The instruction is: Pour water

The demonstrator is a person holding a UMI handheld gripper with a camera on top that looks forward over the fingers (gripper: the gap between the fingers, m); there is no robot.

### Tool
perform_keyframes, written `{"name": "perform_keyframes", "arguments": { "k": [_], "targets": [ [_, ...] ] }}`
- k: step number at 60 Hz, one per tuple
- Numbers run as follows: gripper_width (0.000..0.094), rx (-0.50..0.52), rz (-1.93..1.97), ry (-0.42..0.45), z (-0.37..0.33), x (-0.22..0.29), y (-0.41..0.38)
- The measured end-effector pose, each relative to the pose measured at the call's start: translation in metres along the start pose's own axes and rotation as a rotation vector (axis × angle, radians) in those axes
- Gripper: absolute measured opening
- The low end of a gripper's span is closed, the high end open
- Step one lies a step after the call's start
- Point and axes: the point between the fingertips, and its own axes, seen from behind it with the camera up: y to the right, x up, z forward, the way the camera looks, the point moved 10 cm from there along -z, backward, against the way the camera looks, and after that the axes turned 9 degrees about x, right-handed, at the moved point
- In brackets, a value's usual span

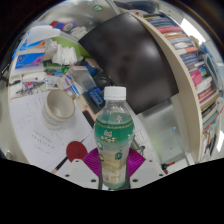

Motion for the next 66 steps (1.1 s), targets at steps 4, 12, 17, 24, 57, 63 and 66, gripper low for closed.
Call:
{"name": "perform_keyframes", "arguments": {
  "k": [4,12,17,24,57,63,66],
  "targets": [
    [0.0305,-0.012,-0.161,-0.037,0.009,0.004,0.007],
    [0.0304,-0.02,-0.398,-0.08,0.028,0.019,0.01],
    [0.0304,-0.027,-0.544,-0.142,0.044,0.024,0.008],
    [0.0304,-0.039,-0.7,-0.191,0.061,0.029,0.008],
    [0.0306,-0.041,-0.702,-0.161,0.043,0.055,0.0],
    [0.0311,0.044,-0.351,-0.053,0.026,0.055,0.008],
    [0.0314,0.063,-0.185,0.001,0.013,0.058,0.009]
  ]
}}
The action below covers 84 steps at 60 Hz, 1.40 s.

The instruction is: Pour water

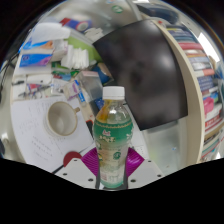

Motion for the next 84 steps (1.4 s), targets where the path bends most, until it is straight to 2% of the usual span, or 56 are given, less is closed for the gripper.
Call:
{"name": "perform_keyframes", "arguments": {
  "k": [6,15,31,44,46,54,64,67,71,74,84],
  "targets": [
    [0.0313,0.11,0.358,0.143,-0.008,-0.002,0.006],
    [0.0313,0.199,0.833,0.316,-0.005,-0.018,0.011],
    [0.0312,0.155,1.066,0.39,0.038,-0.051,-0.005],
    [0.0315,0.161,1.114,0.386,0.073,-0.063,-0.033],
    [0.0313,0.143,1.118,0.41,0.073,-0.064,-0.032],
    [0.0347,0.111,1.096,0.405,0.069,-0.064,-0.038],
    [0.0544,0.075,1.085,0.397,0.064,-0.065,-0.045],
    [0.0663,0.091,1.079,0.357,0.064,-0.068,-0.051],
    [0.0874,0.094,1.084,0.332,0.055,-0.071,-0.059],
    [0.0837,0.101,1.1,0.308,0.043,-0.075,-0.066],
    [0.0858,0.09,1.161,0.23,-0.02,-0.071,-0.086]
  ]
}}
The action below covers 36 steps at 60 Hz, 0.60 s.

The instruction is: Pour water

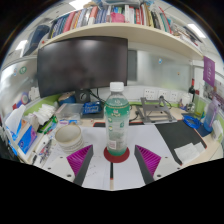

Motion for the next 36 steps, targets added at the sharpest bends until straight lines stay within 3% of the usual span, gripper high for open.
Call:
{"name": "perform_keyframes", "arguments": {
  "k": [10,23,36],
  "targets": [
    [0.0858,-0.067,0.02,0.004,-0.052,0.031,-0.027],
    [0.0855,-0.138,0.013,0.07,-0.099,0.064,-0.05],
    [0.0855,-0.133,0.031,0.064,-0.109,0.062,-0.065]
  ]
}}
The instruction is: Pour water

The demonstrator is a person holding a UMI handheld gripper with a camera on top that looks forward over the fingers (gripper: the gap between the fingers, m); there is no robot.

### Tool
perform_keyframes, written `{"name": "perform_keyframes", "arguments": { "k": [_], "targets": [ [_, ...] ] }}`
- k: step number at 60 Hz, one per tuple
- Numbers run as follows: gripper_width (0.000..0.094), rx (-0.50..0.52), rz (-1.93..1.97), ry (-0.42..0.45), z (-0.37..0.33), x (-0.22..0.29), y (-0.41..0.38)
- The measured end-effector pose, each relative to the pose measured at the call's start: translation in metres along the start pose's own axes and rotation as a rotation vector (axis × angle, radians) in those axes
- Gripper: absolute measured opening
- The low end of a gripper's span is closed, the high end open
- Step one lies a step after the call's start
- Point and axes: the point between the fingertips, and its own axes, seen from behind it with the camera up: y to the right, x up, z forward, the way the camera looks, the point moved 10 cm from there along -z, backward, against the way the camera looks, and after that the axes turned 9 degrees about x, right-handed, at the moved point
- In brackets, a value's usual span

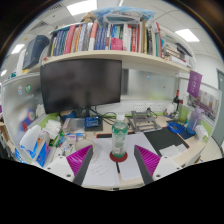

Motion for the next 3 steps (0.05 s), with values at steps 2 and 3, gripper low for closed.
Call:
{"name": "perform_keyframes", "arguments": {
  "k": [2,3],
  "targets": [
    [0.0854,0.001,0.006,0.001,-0.0005,0.0001,-0.0013],
    [0.0855,0.002,0.009,0.003,-0.0003,0.0003,-0.0021]
  ]
}}
